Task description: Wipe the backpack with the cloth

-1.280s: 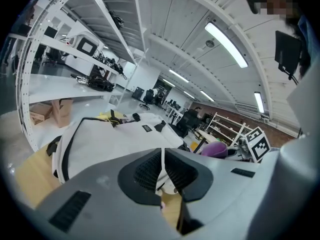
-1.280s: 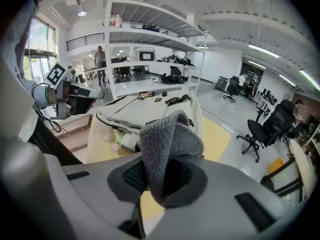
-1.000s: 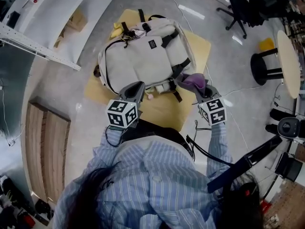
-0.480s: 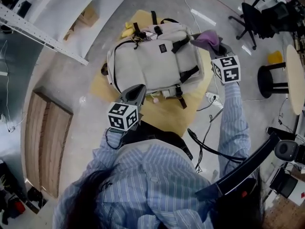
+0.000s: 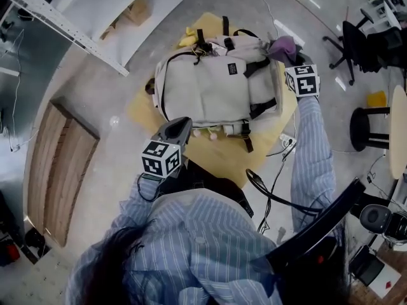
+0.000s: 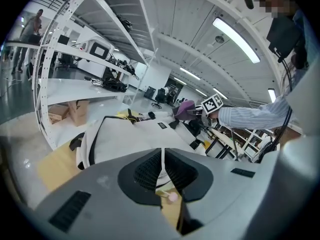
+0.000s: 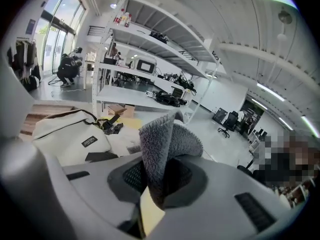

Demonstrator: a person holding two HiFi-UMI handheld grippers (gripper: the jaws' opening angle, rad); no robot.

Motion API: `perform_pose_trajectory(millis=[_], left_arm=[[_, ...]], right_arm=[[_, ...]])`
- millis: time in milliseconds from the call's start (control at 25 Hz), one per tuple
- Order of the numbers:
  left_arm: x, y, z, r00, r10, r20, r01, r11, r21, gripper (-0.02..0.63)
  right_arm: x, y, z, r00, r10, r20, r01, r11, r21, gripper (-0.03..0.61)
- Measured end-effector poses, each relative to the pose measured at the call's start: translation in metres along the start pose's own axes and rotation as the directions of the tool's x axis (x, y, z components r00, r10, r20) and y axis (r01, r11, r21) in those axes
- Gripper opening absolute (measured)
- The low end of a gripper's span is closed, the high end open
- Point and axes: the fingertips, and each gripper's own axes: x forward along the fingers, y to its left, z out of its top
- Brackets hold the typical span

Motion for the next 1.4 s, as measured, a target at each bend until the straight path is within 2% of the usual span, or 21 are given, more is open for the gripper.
perform_pose_trajectory(millis=[400,760,1000,1200,1400], left_arm=[[0.009,-0.016,-0.003,0.999,-0.050,-0.021,0.051,0.998,0.033,0.021],[0.013,-0.036,-0.008,0.992,-0.113,-0.048,0.116,0.991,0.065,0.021],[0.000,-0.033,-0.007,0.990,-0.130,-0.048,0.133,0.988,0.075,0.021],[-0.018,-0.025,-0.010,0.989,-0.141,-0.047,0.144,0.986,0.083,0.021],[-0.040,-0.017,-0.012,0.986,-0.160,-0.049,0.164,0.982,0.096,0.021]], right_arm=[[-0.054,0.048,-0.095,0.994,0.066,-0.082,-0.058,0.993,0.101,0.049],[-0.129,0.101,-0.156,0.991,0.068,-0.116,-0.039,0.971,0.237,0.049],[-0.165,0.144,-0.177,0.989,0.052,-0.139,-0.001,0.938,0.346,0.049],[-0.177,0.180,-0.185,0.985,0.061,-0.164,0.007,0.923,0.384,0.049],[-0.190,0.210,-0.175,0.987,0.041,-0.158,0.029,0.910,0.415,0.049]])
